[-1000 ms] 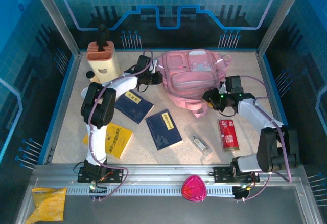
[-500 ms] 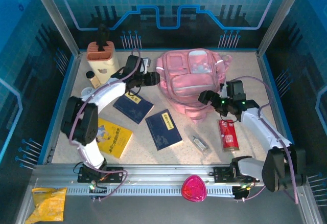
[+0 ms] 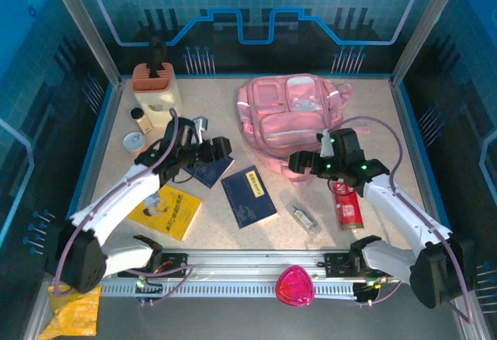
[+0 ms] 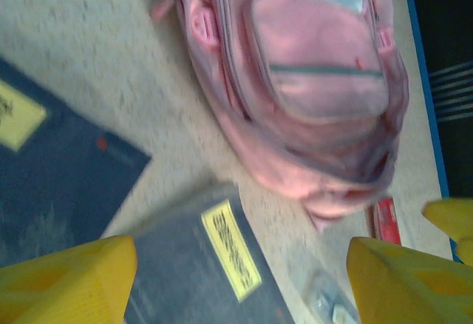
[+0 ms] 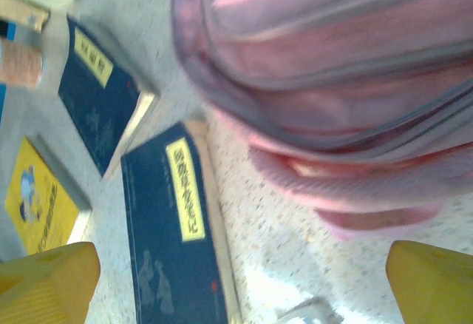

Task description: Pack the student bag

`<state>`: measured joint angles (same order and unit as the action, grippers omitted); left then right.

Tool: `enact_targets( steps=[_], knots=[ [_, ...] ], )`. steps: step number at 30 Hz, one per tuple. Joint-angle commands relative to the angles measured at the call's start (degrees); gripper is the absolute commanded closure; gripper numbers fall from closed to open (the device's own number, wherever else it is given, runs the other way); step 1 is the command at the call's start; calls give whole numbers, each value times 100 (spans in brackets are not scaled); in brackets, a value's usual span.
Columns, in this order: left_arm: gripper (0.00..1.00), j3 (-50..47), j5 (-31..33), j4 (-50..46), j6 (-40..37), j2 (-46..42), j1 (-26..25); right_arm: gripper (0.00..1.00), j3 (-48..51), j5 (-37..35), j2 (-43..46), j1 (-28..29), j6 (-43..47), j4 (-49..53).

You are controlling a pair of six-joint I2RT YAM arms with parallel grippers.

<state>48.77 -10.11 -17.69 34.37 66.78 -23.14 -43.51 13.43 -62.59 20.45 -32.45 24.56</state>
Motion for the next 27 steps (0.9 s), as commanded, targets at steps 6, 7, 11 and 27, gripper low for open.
enact_targets(
  steps=[6,7,11,27],
  knots=[
    [25,-814,488,-1108,891,-945,-643,0,-106,-573,-301,1371,-218,416],
    [25,-952,480,-1069,971,-1010,-712,0,-102,-647,-374,1529,-265,402],
    [25,-1369,532,-995,1276,-1071,-955,2,-110,-840,-788,2047,-631,272],
    [34,-2080,642,-333,1794,-544,-1156,26,-651,-1387,-2177,2974,-1051,155]
  ],
)
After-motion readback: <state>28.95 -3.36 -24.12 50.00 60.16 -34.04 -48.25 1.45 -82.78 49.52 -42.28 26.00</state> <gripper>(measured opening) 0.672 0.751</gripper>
